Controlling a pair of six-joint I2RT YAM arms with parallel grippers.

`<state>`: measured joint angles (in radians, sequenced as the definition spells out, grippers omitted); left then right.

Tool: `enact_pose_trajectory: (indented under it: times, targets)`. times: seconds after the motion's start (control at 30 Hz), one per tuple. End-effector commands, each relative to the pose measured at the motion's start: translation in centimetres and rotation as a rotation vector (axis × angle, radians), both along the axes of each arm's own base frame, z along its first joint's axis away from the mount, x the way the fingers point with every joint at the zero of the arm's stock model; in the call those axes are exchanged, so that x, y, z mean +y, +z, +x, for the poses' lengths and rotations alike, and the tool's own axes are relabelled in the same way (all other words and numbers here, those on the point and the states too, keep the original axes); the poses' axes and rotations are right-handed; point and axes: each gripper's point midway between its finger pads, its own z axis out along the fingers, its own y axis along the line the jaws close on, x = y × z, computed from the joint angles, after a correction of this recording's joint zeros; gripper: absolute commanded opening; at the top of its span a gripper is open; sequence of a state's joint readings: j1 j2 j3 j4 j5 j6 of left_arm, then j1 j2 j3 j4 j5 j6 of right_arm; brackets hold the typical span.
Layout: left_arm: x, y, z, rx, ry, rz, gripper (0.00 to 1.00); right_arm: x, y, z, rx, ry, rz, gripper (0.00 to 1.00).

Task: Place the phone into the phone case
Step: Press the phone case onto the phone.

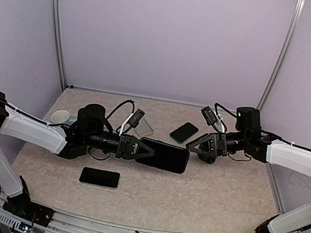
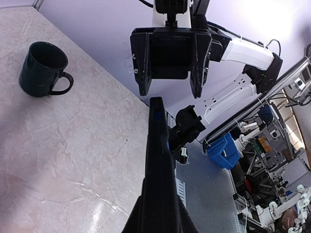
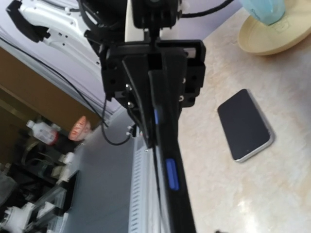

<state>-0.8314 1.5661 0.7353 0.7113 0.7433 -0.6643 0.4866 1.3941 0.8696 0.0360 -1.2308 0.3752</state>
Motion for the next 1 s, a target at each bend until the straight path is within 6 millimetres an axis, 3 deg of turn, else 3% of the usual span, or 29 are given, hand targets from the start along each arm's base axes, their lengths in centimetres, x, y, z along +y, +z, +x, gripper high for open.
enact_pose_trajectory:
  times: [0.0,0.2,0.43,0.57,0.77,0.97]
  targets:
    - [0.6,3.0,0.6,-0.083,0.041,-0.084,0.00,-0.3,-0.4,0.7,-0.021,-0.070,-0.046,0.54]
    - [1.4,4.5,1.4,-0.104,0.094,-0.136,0.00,-0.8,-2.3,2.3,-0.049,-0.199,-0.113,0.60]
    - [1.9,5.6,1.9,-0.119,0.135,-0.175,0.00,-0.5,-3.9,2.7,-0.038,-0.246,-0.134,0.62]
    - [1.8,5.8,2.0,-0.115,0.137,-0.188,0.00,0.5,-4.5,1.9,-0.020,-0.213,-0.131,0.62]
    - [1.7,5.7,2.2,-0.099,0.140,-0.200,0.00,2.5,-3.7,0.4,-0.037,-0.127,-0.077,0.59]
    - [1.7,5.6,2.4,-0.092,0.148,-0.206,0.00,3.2,-3.4,-0.8,-0.027,-0.063,-0.041,0.54]
